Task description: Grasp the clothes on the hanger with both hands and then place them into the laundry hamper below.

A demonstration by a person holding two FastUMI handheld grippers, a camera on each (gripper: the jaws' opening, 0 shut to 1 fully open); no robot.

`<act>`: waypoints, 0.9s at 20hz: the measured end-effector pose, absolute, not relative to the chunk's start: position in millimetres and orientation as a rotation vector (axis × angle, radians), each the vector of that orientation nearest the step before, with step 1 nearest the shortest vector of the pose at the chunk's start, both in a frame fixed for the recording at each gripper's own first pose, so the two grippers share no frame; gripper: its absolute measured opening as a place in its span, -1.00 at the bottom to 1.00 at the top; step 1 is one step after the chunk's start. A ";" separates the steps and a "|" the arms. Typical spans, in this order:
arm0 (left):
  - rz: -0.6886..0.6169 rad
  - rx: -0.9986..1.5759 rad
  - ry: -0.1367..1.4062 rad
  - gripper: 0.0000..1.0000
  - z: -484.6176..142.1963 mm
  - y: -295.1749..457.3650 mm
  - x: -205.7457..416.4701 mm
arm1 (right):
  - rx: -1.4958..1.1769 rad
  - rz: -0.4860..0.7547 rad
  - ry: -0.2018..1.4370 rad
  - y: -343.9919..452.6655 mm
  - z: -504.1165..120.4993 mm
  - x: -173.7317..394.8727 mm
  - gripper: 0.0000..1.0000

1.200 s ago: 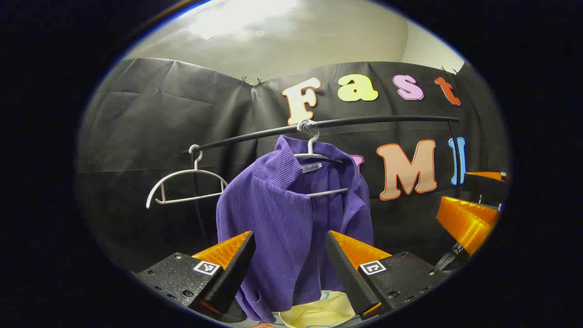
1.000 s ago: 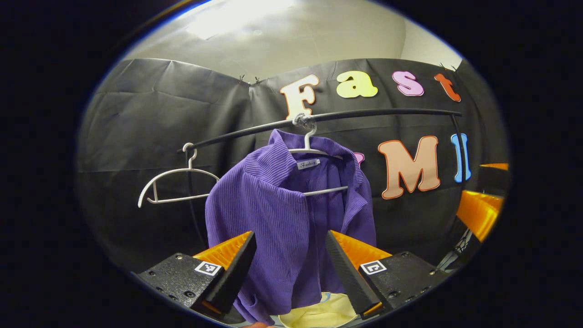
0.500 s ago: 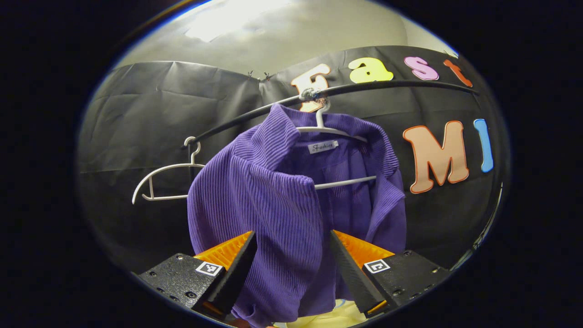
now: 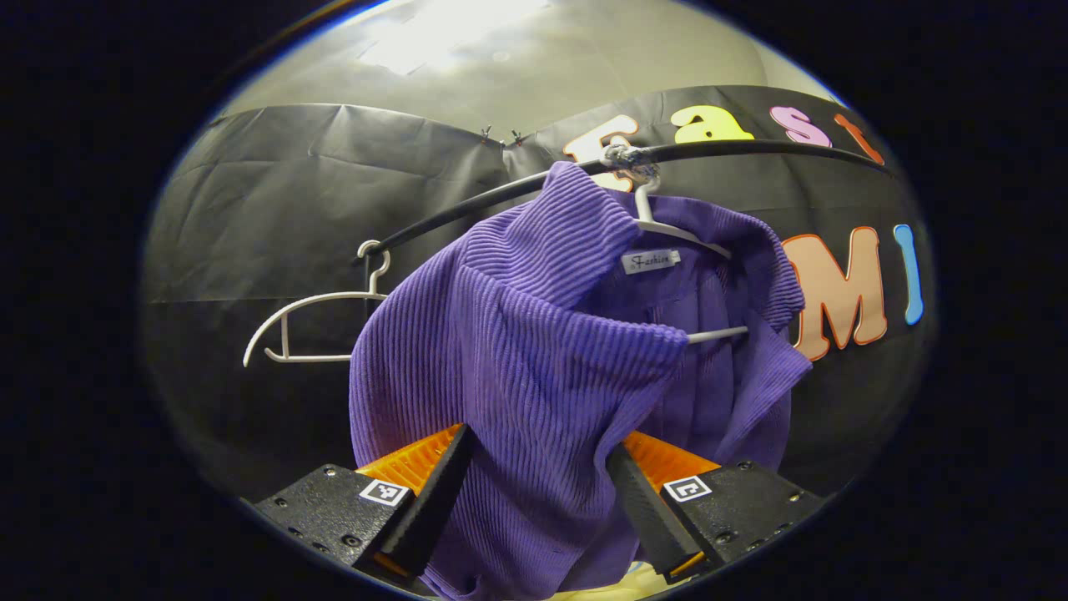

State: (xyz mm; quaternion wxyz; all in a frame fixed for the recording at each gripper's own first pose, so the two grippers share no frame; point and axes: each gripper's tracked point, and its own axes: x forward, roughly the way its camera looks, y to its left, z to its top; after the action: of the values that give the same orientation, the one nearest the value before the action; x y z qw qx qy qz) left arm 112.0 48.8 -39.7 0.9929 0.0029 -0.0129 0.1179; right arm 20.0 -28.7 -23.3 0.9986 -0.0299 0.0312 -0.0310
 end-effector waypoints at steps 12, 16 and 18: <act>0.233 0.002 0.018 -0.83 -42.1 64.8 103.6 | -0.066 0.022 0.074 -3.9 -40.2 43.0 0.89; 0.206 -0.015 0.033 -0.95 -34.6 68.1 91.9 | -0.062 0.063 0.072 13.6 -45.5 59.8 0.89; 0.162 -0.038 0.035 -0.96 -29.1 61.7 86.4 | -0.055 0.076 0.075 23.2 -49.5 71.4 0.89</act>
State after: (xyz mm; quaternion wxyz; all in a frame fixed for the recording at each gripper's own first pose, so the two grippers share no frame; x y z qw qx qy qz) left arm 86.4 61.7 -29.1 0.9964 -0.0188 0.0175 0.0811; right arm 71.4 23.2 -49.5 0.9982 -0.0276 0.0376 0.0380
